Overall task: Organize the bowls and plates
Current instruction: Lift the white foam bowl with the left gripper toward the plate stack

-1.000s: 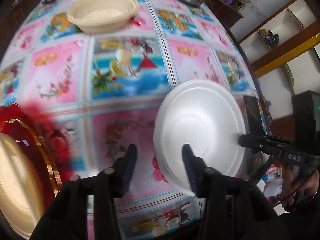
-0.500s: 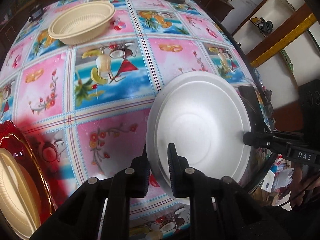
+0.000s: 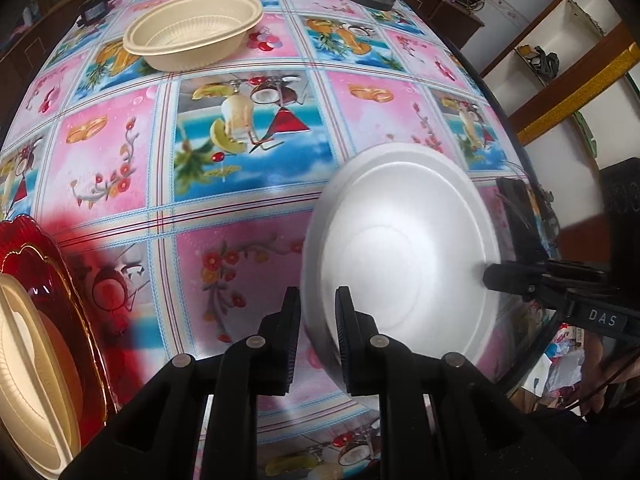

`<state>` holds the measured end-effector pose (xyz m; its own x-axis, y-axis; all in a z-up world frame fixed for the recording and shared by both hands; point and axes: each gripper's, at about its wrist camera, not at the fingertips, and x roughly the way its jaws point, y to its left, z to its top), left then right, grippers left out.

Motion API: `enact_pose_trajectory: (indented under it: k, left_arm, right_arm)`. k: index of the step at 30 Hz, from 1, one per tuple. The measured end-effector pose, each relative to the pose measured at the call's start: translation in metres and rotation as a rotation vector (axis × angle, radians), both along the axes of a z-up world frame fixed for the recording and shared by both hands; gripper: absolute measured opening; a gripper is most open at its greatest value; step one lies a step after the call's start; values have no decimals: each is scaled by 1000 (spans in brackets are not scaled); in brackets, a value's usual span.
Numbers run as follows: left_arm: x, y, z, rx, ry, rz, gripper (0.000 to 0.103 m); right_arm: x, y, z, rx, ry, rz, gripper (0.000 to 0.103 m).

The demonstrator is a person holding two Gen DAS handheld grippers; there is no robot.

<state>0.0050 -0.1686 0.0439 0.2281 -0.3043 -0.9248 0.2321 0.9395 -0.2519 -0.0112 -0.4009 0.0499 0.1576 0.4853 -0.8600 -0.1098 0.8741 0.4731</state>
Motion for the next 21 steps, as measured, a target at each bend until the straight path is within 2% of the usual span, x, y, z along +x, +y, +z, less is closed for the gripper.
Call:
enact_pose_trajectory:
  k: [2, 4, 6, 7, 10, 13, 21]
  left_arm:
    - [-1, 0, 0, 12, -18, -4, 19]
    - [-3, -4, 0, 45, -46, -27, 26]
    - [-4, -7, 1, 70, -65, -37, 45]
    - [-4, -8, 1, 85, -72, -39, 48]
    - [-4, -9, 1, 130, -93, -44, 49]
    - [-6, -7, 4, 112, -103, -40, 49]
    - [-6, -4, 2, 139, -97, -10, 49]
  right_arm:
    - [2, 4, 2, -30, -16, 18, 13]
    - [2, 7, 4, -63, -35, 30, 14]
    - [2, 10, 6, -91, -53, 46, 14]
    - [2, 11, 7, -94, -61, 51, 14]
    - [2, 11, 7, -89, -74, 51, 14]
    - [2, 12, 8, -100, -85, 50, 14]
    - [0, 15, 12, -142, -135, 49, 18]
